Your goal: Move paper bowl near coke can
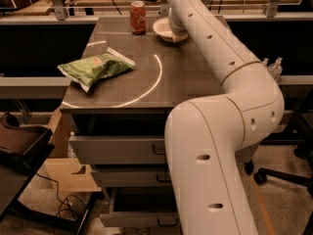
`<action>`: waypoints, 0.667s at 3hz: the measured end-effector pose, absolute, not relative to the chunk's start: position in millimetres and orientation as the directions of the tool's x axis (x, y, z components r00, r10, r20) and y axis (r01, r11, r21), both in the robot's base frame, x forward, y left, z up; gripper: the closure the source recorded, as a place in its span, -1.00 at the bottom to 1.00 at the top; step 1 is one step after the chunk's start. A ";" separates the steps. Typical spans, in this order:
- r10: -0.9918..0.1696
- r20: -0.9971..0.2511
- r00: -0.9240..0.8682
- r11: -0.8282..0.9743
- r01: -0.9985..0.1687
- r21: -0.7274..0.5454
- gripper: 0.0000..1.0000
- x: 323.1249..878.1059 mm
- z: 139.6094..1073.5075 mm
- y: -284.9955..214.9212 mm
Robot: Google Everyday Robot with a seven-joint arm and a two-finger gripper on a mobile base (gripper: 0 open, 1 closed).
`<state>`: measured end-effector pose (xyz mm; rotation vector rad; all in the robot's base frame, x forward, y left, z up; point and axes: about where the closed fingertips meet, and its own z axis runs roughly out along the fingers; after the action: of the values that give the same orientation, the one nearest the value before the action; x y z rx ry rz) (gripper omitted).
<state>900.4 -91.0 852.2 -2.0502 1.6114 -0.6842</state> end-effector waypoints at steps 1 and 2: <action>-0.974 0.110 0.200 -0.225 -0.759 -0.610 -0.43 901.0 846.4 -89.9; -0.973 0.110 0.201 -0.226 -0.762 -0.607 -0.91 901.3 842.6 -89.2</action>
Offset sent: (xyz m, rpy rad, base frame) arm 0.0005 0.0008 -0.0043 -0.0013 0.0054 0.0010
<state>901.3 -89.2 842.6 -2.0618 1.6155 -0.6751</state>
